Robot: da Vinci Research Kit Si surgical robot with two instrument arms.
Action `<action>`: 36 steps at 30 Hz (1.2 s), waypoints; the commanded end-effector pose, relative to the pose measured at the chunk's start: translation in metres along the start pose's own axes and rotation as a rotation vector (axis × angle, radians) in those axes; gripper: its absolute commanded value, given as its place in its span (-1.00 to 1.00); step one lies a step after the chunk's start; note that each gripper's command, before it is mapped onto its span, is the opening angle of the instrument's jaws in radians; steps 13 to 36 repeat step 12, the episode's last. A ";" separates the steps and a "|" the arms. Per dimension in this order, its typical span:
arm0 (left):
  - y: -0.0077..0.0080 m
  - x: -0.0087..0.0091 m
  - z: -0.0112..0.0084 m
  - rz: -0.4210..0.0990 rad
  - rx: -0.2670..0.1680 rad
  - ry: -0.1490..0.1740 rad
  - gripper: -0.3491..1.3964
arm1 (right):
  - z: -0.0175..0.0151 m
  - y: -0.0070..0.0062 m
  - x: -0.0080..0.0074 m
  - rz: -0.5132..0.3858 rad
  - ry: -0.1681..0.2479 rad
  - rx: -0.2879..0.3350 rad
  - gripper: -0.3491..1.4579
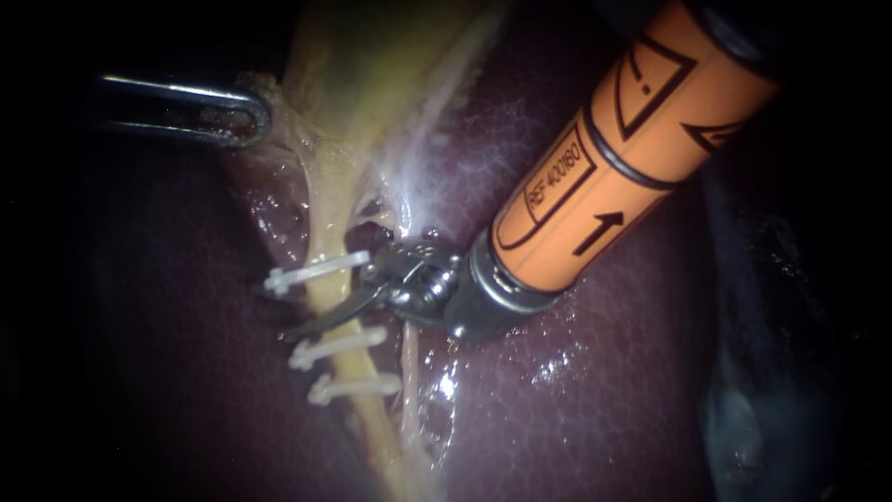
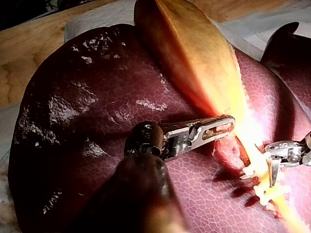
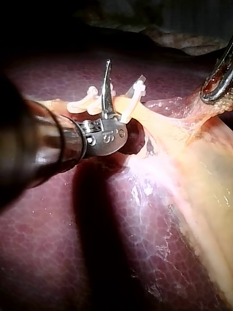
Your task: Go to the cutting position left tube
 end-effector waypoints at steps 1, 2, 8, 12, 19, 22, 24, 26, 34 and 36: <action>0.0000 0.0000 0.0000 0.000 0.000 0.000 -1.00 | 0.0000 -0.0001 0.0001 -0.001 -0.004 0.004 0.70; 0.0000 0.0000 0.0000 0.000 0.000 0.000 -1.00 | 0.0001 -0.0002 0.0001 -0.001 -0.005 0.005 0.70; 0.0000 0.0000 0.0000 0.000 0.000 0.000 -1.00 | 0.0001 -0.0002 0.0001 -0.001 -0.005 0.005 0.70; 0.0000 0.0000 0.0000 0.000 0.000 0.000 -1.00 | 0.0001 -0.0003 0.0001 -0.002 -0.001 0.000 0.72; 0.0000 0.0000 0.0000 0.000 0.000 0.000 -1.00 | 0.0001 -0.0003 0.0001 -0.002 -0.001 0.000 0.72; 0.0000 0.0000 0.0000 0.000 0.000 0.000 -1.00 | 0.0001 -0.0003 0.0001 -0.002 -0.001 0.000 0.72; 0.0000 0.0000 0.0000 0.000 0.000 0.000 -1.00 | 0.0001 -0.0003 0.0001 -0.002 -0.001 0.000 0.72; 0.0000 0.0000 0.0000 0.000 0.000 0.000 -1.00 | 0.0001 -0.0003 0.0001 -0.002 -0.001 0.000 0.72; 0.0000 0.0000 0.0000 0.000 0.000 0.000 -1.00 | 0.0001 -0.0003 0.0001 -0.002 -0.001 0.000 0.72; 0.0000 0.0000 0.0000 0.000 0.000 0.000 -1.00 | 0.0001 -0.0003 0.0001 -0.002 -0.001 0.000 0.72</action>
